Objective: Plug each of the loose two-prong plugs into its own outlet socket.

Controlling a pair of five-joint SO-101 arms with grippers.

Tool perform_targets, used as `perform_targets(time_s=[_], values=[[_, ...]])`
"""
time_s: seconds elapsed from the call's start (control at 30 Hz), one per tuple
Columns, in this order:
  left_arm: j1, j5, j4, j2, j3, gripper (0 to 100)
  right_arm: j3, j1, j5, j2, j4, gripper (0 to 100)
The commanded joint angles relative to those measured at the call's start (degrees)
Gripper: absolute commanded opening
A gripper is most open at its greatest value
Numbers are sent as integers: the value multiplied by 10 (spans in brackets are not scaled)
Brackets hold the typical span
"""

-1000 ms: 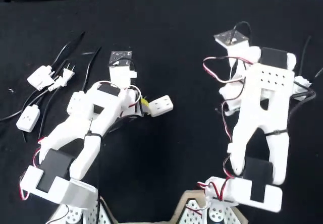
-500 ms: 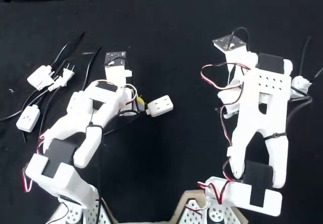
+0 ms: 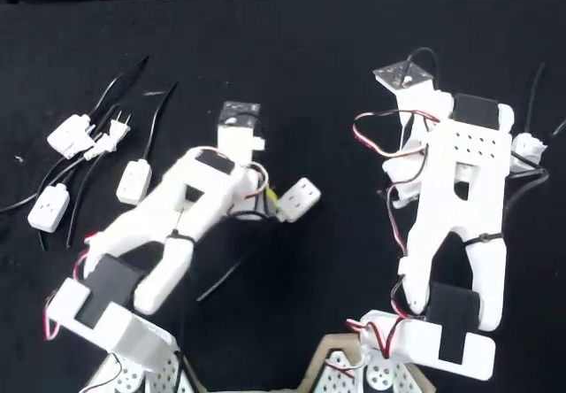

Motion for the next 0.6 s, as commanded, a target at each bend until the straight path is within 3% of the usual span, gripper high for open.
perform_targets(time_s=[0.0,0.17,0.37,0.57], values=[[-61,-37,21,-65,-15,285,-3,2,3,-29,-7,10],[-142,-91,95,-117,18,280,-3,-6,3,-29,-6,10],[-215,-125,113,-199,89,111,-2,-65,-25,-29,-5,10],[-273,-213,106,-290,168,162,20,-157,-30,-24,-10,10]])
